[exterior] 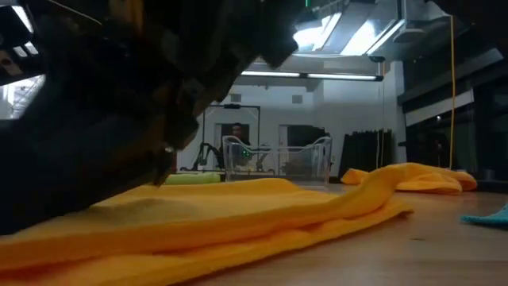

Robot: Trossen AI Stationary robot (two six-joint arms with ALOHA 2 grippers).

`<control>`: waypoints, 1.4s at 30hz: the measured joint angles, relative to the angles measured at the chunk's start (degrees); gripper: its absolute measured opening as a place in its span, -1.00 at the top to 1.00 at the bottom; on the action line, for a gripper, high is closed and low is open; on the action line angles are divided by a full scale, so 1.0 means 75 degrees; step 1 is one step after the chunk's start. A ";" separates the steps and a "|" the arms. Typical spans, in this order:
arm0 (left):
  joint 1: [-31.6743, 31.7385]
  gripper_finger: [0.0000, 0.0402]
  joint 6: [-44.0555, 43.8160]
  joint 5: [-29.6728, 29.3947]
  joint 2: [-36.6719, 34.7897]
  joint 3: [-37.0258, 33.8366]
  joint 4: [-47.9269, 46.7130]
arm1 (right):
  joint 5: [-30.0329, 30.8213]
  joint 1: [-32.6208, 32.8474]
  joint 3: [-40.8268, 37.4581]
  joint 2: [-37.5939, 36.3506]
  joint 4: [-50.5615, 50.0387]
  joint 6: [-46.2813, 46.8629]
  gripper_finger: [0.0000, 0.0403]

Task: Fold microfiber towels
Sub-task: Fold the bottom microfiber cloth

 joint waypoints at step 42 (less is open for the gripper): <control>-0.0038 0.28 0.0052 -0.0452 0.0006 -0.0009 -0.0001 | 0.7237 0.1502 -0.7568 -0.4857 0.4152 0.4028 0.43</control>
